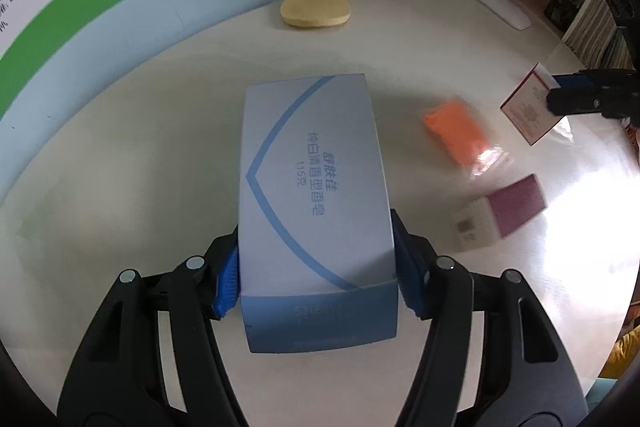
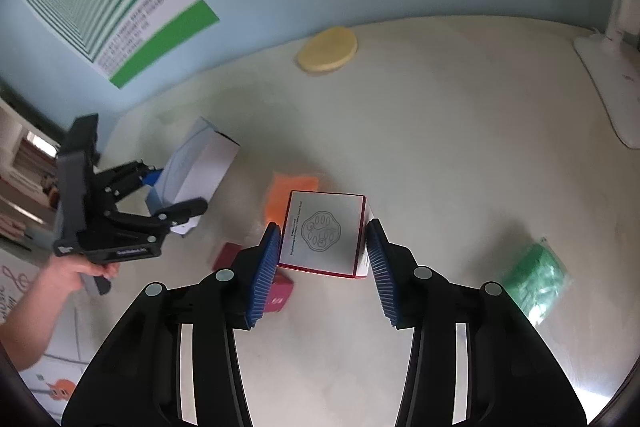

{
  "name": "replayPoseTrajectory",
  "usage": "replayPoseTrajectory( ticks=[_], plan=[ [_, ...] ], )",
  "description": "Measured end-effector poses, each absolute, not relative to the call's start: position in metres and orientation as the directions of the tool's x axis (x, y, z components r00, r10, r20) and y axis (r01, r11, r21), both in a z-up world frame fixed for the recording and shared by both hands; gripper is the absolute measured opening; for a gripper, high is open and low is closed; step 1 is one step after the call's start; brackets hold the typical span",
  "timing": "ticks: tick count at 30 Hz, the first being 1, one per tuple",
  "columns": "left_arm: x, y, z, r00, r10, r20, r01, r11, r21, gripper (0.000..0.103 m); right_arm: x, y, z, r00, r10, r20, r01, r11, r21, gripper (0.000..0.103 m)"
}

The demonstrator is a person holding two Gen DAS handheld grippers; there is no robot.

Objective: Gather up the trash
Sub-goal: 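Grasp the white-and-blue box with the left tool while the right tool grasps the white-and-red box, then carry the white-and-blue box and white-and-red box with both tools to the wastebasket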

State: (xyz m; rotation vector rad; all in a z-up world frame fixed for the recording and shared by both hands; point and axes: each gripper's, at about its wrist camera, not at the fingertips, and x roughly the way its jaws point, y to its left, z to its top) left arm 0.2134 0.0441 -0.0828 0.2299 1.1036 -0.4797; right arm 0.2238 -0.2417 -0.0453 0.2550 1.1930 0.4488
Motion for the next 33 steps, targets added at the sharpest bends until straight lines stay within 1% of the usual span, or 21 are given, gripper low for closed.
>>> replayPoseTrajectory(
  ticks=[4, 10, 15, 19, 23, 26, 33],
  plan=[
    [0.199, 0.041, -0.057, 0.386, -0.261, -0.885, 0.499, 0.866, -0.038, 0.06, 0.199, -0.263, -0.018, 0.333, 0.501, -0.799, -0.208, 0.865, 0.456, 0.045],
    [0.157, 0.012, -0.009, 0.416, -0.298, -0.859, 0.584, 0.812, 0.001, 0.06, 0.136, -0.309, 0.012, 0.375, 0.54, -0.754, -0.187, 0.84, 0.509, 0.045],
    [0.104, -0.044, 0.019, 0.403, -0.349, -0.846, 0.691, 0.722, 0.031, 0.06, 0.064, -0.353, 0.03, 0.439, 0.517, -0.735, -0.141, 0.847, 0.512, 0.045],
    [0.054, -0.095, 0.03, 0.368, -0.405, -0.837, 0.776, 0.63, 0.036, 0.06, -0.006, -0.391, 0.041, 0.496, 0.462, -0.735, -0.077, 0.867, 0.493, 0.045],
    [0.0, -0.161, 0.03, 0.274, -0.467, -0.841, 0.874, 0.486, 0.015, 0.06, -0.082, -0.43, 0.047, 0.544, 0.379, -0.749, 0.028, 0.884, 0.467, 0.045],
    [-0.041, -0.206, 0.024, 0.203, -0.484, -0.851, 0.929, 0.37, 0.011, 0.06, -0.141, -0.455, 0.047, 0.57, 0.317, -0.758, 0.124, 0.878, 0.461, 0.045],
    [-0.146, -0.287, 0.001, -0.014, -0.496, -0.868, 0.994, 0.088, -0.066, 0.06, -0.302, -0.499, 0.037, 0.591, 0.196, -0.783, 0.375, 0.792, 0.481, 0.045]
  ],
)
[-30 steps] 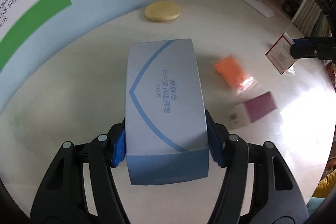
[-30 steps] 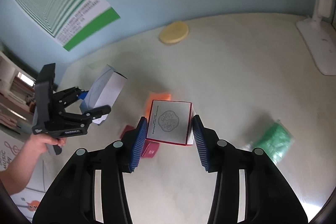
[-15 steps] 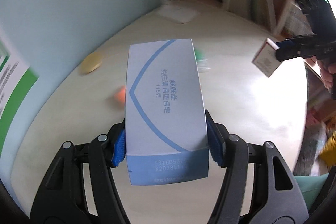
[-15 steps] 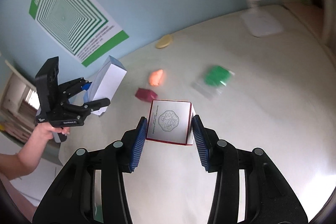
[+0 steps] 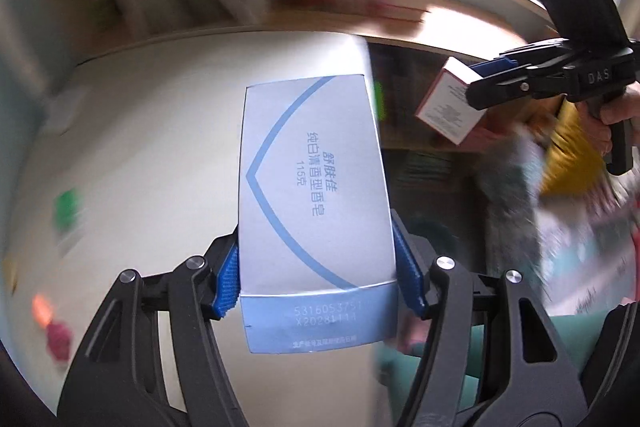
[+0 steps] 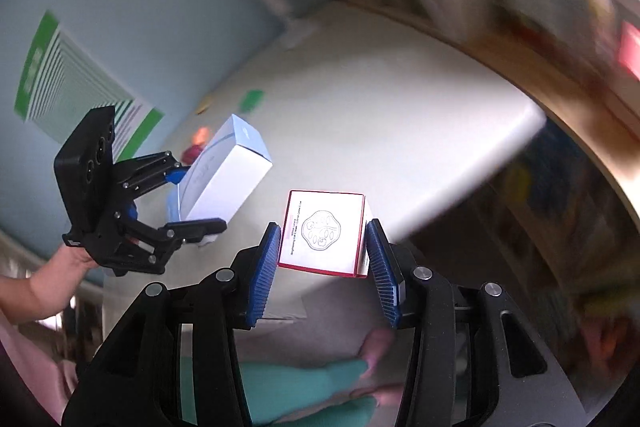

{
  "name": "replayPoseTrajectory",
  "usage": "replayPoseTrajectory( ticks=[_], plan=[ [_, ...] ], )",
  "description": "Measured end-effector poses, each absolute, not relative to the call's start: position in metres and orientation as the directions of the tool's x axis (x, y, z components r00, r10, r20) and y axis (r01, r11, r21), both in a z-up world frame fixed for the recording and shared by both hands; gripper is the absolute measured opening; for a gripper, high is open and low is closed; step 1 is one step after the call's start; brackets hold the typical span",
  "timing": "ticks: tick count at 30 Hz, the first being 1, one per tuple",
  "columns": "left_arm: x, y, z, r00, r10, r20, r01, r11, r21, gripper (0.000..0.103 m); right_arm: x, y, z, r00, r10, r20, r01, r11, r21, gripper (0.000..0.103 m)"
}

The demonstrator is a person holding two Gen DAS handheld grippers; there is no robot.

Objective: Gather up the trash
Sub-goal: 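Carry the white-and-blue box and white-and-red box with both tools to the wastebasket, then open both tools to drop the two boxes into the wastebasket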

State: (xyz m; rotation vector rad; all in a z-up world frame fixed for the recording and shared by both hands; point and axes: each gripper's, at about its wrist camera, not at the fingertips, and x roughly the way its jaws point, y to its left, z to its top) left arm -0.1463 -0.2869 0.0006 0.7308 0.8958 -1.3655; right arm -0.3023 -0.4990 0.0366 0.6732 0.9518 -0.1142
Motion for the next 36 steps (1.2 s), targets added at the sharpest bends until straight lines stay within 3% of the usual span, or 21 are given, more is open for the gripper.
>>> replayPoseTrajectory(
  ticks=[7, 13, 23, 26, 27, 28, 36],
  plan=[
    [-0.261, -0.326, -0.041, -0.194, -0.386, -0.902, 0.978, -0.145, -0.148, 0.06, -0.424, -0.501, 0.007, 0.574, 0.143, -0.807, 0.555, 0.657, 0.511, 0.045],
    [-0.324, -0.34, -0.094, -0.27, -0.25, -0.93, 0.95, -0.228, -0.215, 0.06, -0.497, -0.49, -0.039, 0.577, 0.133, -0.806, 0.662, 0.501, 0.557, 0.045],
    [-0.385, -0.361, -0.188, -0.306, -0.037, -0.951, 0.921, -0.267, -0.285, 0.062, -0.549, -0.475, -0.124, 0.558, 0.17, -0.812, 0.758, 0.293, 0.582, 0.046],
    [-0.396, -0.367, -0.197, -0.306, -0.03, -0.952, 0.921, -0.263, -0.288, 0.064, -0.554, -0.472, -0.137, 0.555, 0.17, -0.815, 0.761, 0.293, 0.579, 0.052],
    [-0.399, -0.368, -0.199, -0.299, -0.026, -0.954, 0.922, -0.265, -0.281, 0.076, -0.555, -0.473, -0.142, 0.555, 0.181, -0.812, 0.765, 0.271, 0.584, 0.07],
    [-0.401, -0.37, -0.203, -0.281, -0.031, -0.959, 0.928, -0.264, -0.263, 0.085, -0.557, -0.477, -0.147, 0.548, 0.171, -0.819, 0.775, 0.265, 0.574, 0.076],
    [-0.386, -0.37, -0.199, -0.27, -0.037, -0.962, 0.94, -0.225, -0.255, 0.087, -0.581, -0.488, -0.133, 0.569, 0.124, -0.813, 0.777, 0.241, 0.581, 0.076]
  ],
)
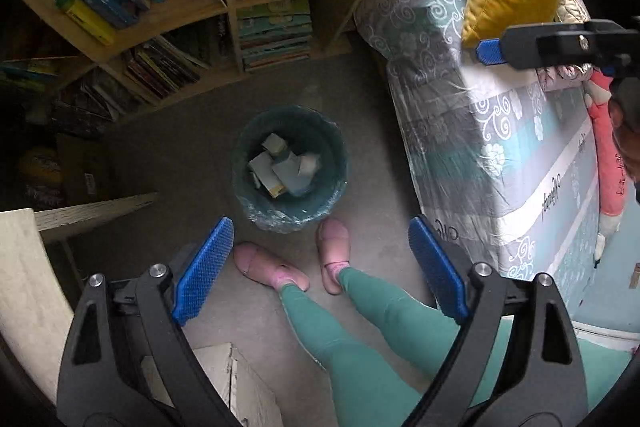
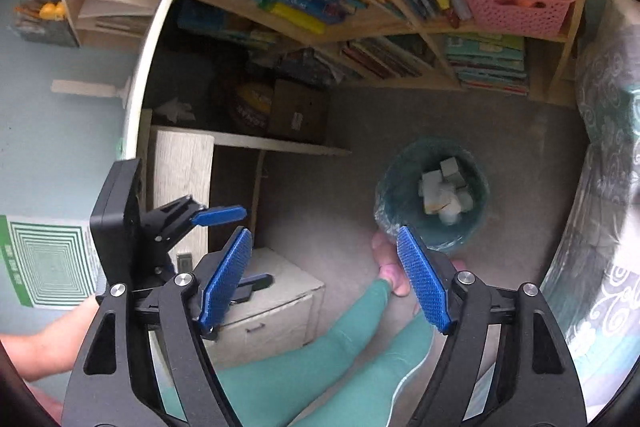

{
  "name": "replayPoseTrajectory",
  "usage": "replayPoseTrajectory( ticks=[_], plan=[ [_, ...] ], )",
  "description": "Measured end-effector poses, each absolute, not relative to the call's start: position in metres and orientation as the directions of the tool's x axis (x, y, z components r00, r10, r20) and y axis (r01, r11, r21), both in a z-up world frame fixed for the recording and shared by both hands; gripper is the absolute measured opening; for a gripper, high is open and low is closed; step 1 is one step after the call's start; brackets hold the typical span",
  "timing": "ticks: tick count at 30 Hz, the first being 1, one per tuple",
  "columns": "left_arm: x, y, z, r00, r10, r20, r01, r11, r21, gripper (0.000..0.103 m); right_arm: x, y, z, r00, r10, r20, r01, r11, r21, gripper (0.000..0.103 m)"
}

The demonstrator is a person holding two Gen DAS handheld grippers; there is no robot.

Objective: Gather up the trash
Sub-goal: 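Open both tools to drop the two boxes into the wastebasket, then move both open tools back over the table toward the red box and green bag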

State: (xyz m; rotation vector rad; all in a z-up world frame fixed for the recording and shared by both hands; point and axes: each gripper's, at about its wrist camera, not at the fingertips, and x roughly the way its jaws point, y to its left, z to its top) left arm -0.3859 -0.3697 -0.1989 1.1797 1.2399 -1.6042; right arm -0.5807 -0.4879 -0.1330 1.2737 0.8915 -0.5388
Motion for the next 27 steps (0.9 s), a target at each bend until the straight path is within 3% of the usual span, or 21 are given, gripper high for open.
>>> replayPoseTrajectory(
  ticks=[12, 27],
  plan=[
    [-0.342, -0.352, -0.143, -0.264, -0.158, -0.952, 0.961, -0.123, -0.246, 0.087, -0.533, -0.495, -0.098, 0.601, 0.183, -0.778, 0.692, 0.369, 0.621, 0.076],
    [-0.194, -0.278, -0.055, 0.002, -0.362, -0.932, 0.973, 0.214, -0.081, 0.092, -0.31, -0.498, -0.01, 0.582, 0.311, -0.751, 0.382, 0.71, 0.591, 0.086]
  ],
)
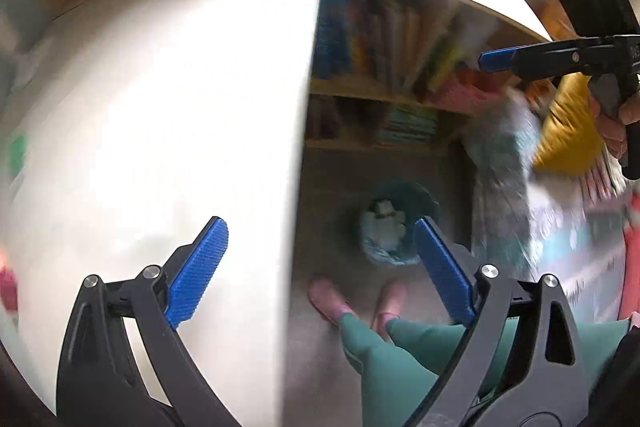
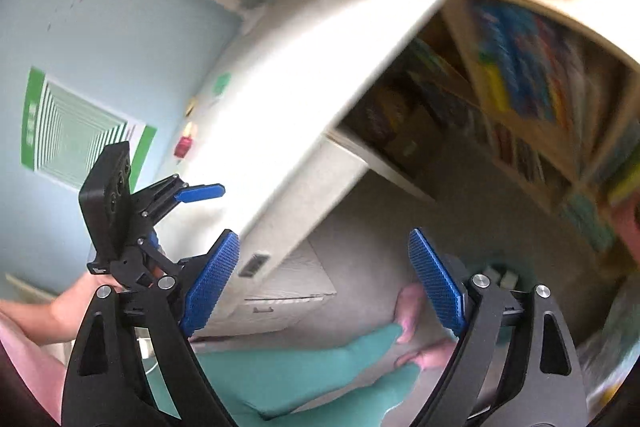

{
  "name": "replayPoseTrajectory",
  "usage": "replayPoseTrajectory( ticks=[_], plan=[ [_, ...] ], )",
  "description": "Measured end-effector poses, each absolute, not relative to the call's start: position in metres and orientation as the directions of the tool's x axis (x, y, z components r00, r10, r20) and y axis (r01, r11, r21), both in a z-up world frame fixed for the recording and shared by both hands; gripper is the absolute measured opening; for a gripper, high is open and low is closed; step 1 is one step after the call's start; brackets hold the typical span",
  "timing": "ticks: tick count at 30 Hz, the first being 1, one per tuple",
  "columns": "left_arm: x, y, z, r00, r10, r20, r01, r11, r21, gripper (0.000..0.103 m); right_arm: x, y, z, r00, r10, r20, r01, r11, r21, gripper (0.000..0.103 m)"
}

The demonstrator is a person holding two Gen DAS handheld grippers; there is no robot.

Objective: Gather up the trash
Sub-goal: 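Move both open tools back over the table toward the red box and green bag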

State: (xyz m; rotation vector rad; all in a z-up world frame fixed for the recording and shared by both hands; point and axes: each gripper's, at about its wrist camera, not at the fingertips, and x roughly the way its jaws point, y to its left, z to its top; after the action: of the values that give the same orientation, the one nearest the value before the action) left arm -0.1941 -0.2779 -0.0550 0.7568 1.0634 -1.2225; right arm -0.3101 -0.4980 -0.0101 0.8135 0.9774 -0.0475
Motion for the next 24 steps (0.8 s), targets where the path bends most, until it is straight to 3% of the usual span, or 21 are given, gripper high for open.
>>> replayPoseTrajectory(
  ticks=[9, 24],
  plan=[
    [-0.093, -0.2, -0.046, 0.144, -0.39, -0.909, 0.885, 0.462, -0.058, 0.096, -0.167, -0.461, 0.003, 0.496, 0.358, -0.791, 0.188, 0.845, 0.5, 0.087],
    [0.051, -0.073, -0.045, 0.315, -0.308, -0.898, 0.668, 0.744, -0.021, 0.096, 0.028, -0.366, -0.009, 0.338, 0.462, -0.82, -0.08, 0.882, 0.463, 0.086]
  ],
)
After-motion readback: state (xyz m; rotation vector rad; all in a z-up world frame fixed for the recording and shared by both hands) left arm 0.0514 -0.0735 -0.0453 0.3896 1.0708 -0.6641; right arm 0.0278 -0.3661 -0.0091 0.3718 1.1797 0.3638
